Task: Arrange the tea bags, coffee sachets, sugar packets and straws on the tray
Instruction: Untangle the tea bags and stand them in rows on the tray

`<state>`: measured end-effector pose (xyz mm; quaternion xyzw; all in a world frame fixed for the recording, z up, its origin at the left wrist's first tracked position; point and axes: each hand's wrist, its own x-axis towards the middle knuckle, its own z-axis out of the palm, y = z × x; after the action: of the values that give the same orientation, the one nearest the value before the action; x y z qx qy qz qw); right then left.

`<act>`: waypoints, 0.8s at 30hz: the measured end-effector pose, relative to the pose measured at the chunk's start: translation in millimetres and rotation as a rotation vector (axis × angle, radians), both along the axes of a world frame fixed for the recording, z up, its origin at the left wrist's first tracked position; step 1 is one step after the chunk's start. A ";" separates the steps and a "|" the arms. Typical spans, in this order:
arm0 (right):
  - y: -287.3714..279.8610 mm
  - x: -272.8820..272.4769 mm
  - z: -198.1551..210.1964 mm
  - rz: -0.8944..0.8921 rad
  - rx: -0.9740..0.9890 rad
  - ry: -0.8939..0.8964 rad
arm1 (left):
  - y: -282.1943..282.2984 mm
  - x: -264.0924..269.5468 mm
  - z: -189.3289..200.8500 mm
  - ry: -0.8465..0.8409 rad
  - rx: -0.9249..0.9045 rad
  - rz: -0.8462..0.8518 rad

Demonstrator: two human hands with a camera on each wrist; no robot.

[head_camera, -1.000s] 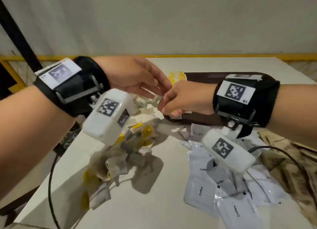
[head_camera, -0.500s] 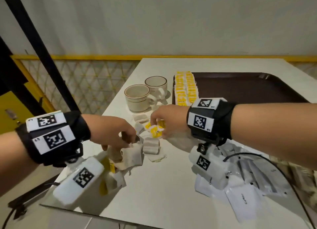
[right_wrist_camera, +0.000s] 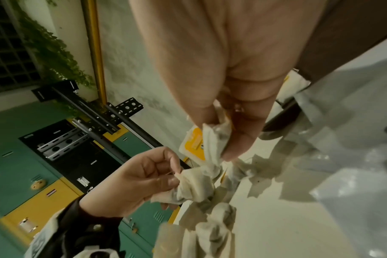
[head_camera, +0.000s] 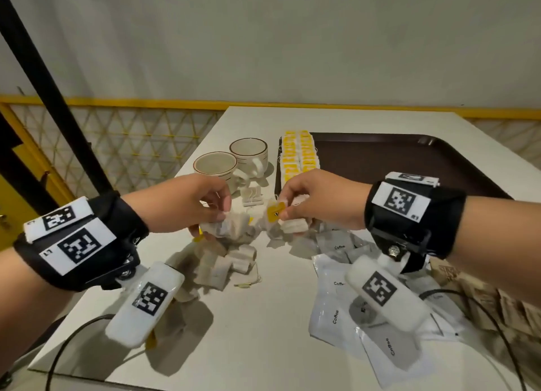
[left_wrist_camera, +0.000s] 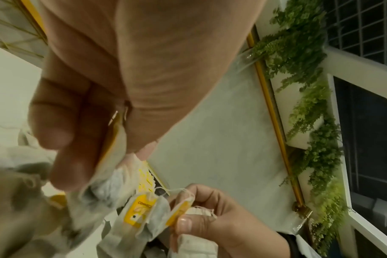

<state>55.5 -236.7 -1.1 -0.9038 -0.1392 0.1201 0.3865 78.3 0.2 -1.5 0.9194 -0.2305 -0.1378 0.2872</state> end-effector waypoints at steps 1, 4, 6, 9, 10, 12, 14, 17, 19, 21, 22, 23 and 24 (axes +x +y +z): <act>-1.5 -2.0 0.5 -0.014 0.046 0.031 | -2.1 0.0 -0.4 -0.004 0.005 -0.016; -4.8 -4.4 -0.7 -0.043 0.136 0.093 | -9.6 -0.6 -0.7 -0.009 0.028 -0.056; -5.2 -3.8 -2.3 -0.076 0.218 0.176 | -16.8 -1.4 0.1 -0.066 0.014 -0.048; -3.6 -2.1 -5.5 -0.103 0.248 0.243 | -32.2 -1.9 3.2 -0.042 -0.113 0.001; -1.6 -2.5 -6.0 -0.103 0.270 0.267 | -37.4 -1.8 3.6 0.002 -0.152 0.011; 1.3 -3.2 -5.5 -0.110 0.364 0.381 | -45.5 -0.9 1.8 0.037 -0.131 -0.011; -1.1 -1.3 -3.8 -0.126 0.418 0.534 | -49.9 1.4 -0.3 -0.007 -0.045 -0.039; -16.8 -0.3 2.1 -0.165 0.417 0.644 | -51.5 9.7 1.4 -0.037 -0.035 -0.024; -30.8 -0.7 5.0 -0.196 0.434 0.657 | -57.2 16.0 7.1 -0.009 -0.112 -0.018; -42.9 -1.5 7.5 -0.219 0.449 0.638 | -68.6 23.1 12.7 0.019 -0.201 0.000; -48.6 -1.8 8.6 -0.230 0.463 0.620 | -76.1 27.8 15.5 0.025 -0.227 0.009; -53.8 -2.2 9.9 -0.235 0.481 0.598 | -84.5 32.4 17.8 0.021 -0.234 0.014; -58.8 -2.3 10.9 -0.236 0.496 0.573 | -93.3 37.5 19.5 0.007 -0.222 0.013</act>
<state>53.1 -295.5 9.9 -0.7226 0.0546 0.2850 0.6274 115.9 -93.0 18.0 0.8829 -0.2373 -0.1128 0.3892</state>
